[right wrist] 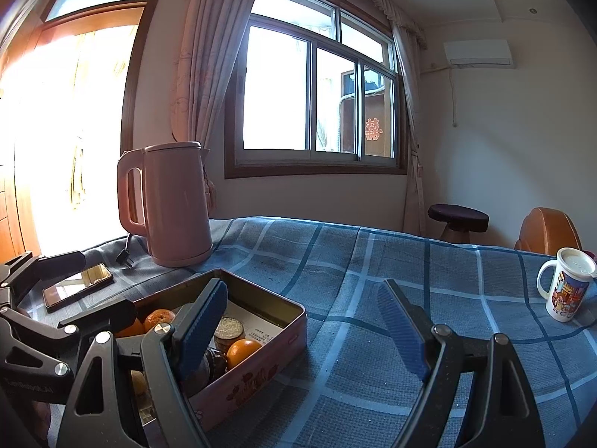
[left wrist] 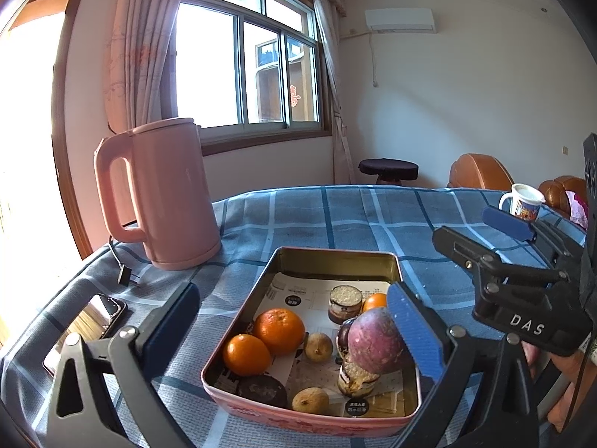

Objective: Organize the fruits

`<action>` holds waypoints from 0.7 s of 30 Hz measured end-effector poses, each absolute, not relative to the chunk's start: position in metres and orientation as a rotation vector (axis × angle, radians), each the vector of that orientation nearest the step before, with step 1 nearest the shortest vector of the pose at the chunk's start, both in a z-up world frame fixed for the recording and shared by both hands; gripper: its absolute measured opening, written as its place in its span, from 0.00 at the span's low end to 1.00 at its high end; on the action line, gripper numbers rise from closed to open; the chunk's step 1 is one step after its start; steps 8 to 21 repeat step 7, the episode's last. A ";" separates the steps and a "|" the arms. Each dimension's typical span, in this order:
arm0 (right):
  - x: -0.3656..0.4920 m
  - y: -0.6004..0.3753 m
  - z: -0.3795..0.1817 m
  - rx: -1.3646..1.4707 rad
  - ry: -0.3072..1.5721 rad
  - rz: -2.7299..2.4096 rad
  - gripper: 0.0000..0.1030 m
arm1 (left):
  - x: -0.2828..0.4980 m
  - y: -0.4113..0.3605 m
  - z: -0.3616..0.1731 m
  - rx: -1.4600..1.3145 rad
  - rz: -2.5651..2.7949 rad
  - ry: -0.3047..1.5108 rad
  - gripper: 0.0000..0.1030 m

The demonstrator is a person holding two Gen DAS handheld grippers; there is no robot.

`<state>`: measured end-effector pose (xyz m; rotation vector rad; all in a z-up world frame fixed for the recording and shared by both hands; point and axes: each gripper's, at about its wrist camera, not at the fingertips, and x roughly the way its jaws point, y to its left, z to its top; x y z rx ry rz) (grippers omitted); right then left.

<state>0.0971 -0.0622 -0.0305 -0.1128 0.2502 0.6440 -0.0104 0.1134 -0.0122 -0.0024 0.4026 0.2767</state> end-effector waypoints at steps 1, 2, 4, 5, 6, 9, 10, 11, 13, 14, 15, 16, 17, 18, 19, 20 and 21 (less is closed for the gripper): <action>0.097 -0.062 -0.031 -0.113 0.251 0.645 0.81 | -0.010 0.113 -0.013 -0.002 0.274 0.404 1.00; 0.097 -0.063 -0.031 -0.114 0.252 0.645 0.81 | -0.011 0.113 -0.013 -0.001 0.271 0.403 1.00; 0.097 -0.063 -0.031 -0.113 0.252 0.646 0.81 | -0.011 0.111 -0.013 0.005 0.270 0.402 1.00; 0.097 -0.063 -0.031 -0.111 0.252 0.645 0.81 | -0.012 0.111 -0.013 0.007 0.270 0.401 1.00; 0.097 -0.064 -0.031 -0.107 0.252 0.645 0.81 | -0.012 0.111 -0.013 0.009 0.271 0.400 1.00; 0.096 -0.064 -0.031 -0.104 0.253 0.646 0.81 | -0.012 0.111 -0.013 0.012 0.276 0.401 1.00; 0.096 -0.064 -0.031 -0.104 0.253 0.646 0.81 | -0.012 0.111 -0.013 0.012 0.276 0.401 1.00; 0.096 -0.064 -0.031 -0.104 0.253 0.646 0.81 | -0.012 0.111 -0.013 0.012 0.276 0.401 1.00; 0.096 -0.064 -0.031 -0.104 0.253 0.646 0.81 | -0.012 0.111 -0.013 0.012 0.276 0.401 1.00; 0.096 -0.064 -0.031 -0.104 0.253 0.646 0.81 | -0.012 0.111 -0.013 0.012 0.276 0.401 1.00; 0.096 -0.064 -0.031 -0.104 0.253 0.646 0.81 | -0.012 0.111 -0.013 0.012 0.276 0.401 1.00; 0.096 -0.064 -0.031 -0.104 0.253 0.646 0.81 | -0.012 0.111 -0.013 0.012 0.276 0.401 1.00; 0.096 -0.064 -0.031 -0.104 0.253 0.646 0.81 | -0.012 0.111 -0.013 0.012 0.276 0.401 1.00; 0.096 -0.064 -0.031 -0.104 0.253 0.646 0.81 | -0.012 0.111 -0.013 0.012 0.276 0.401 1.00; 0.096 -0.064 -0.031 -0.104 0.253 0.646 0.81 | -0.012 0.111 -0.013 0.012 0.276 0.401 1.00; 0.096 -0.064 -0.031 -0.104 0.253 0.646 0.81 | -0.012 0.111 -0.013 0.012 0.276 0.401 1.00; 0.096 -0.064 -0.031 -0.104 0.253 0.646 0.81 | -0.012 0.111 -0.013 0.012 0.276 0.401 1.00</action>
